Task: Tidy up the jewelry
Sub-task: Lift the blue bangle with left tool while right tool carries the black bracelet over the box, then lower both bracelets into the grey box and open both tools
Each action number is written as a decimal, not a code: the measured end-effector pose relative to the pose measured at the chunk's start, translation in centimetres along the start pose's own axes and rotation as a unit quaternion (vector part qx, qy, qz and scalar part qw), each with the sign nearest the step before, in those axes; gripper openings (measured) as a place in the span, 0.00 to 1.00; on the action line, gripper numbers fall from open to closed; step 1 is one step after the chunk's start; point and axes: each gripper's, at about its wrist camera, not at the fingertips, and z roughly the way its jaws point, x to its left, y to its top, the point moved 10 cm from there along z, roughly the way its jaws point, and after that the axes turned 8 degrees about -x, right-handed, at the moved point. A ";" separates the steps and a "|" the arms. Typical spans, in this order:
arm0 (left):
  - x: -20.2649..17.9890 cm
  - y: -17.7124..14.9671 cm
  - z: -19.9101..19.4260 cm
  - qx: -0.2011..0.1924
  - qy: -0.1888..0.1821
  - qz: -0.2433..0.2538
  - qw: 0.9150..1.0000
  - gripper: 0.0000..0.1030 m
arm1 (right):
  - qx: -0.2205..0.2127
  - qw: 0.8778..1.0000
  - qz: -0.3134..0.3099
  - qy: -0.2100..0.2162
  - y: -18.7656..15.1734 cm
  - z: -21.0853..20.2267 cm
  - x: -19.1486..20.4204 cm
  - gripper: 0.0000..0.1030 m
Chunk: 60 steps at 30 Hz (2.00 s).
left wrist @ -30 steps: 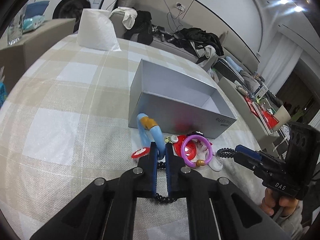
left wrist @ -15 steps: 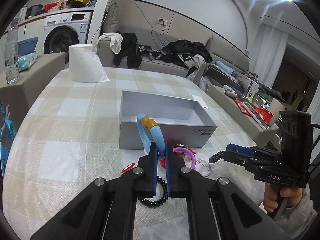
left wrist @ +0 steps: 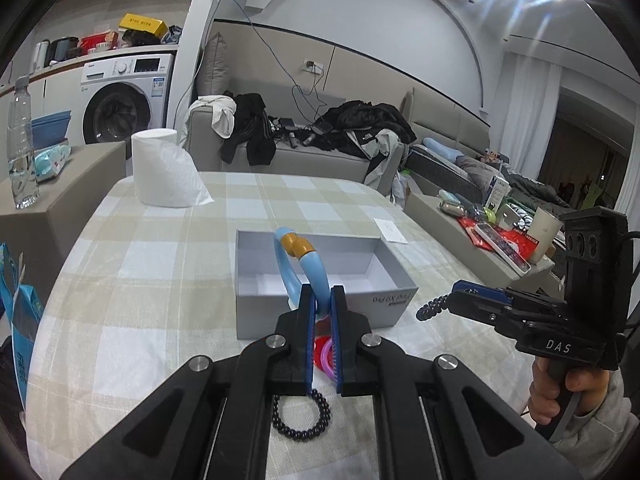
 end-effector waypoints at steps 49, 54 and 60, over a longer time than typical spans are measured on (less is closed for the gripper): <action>-0.4 -1.3 4.1 0.041 0.029 0.060 0.997 0.25 | 0.014 0.998 0.054 0.007 2.1 6.3 -1.9 0.59; -0.6 -1.0 2.3 0.027 0.028 0.044 0.998 0.60 | 0.011 0.999 0.043 0.013 1.9 5.2 -1.3 0.82; -0.1 -1.6 0.5 0.010 0.050 0.015 0.999 0.88 | 0.010 1.000 -0.003 0.014 0.7 3.0 0.2 1.00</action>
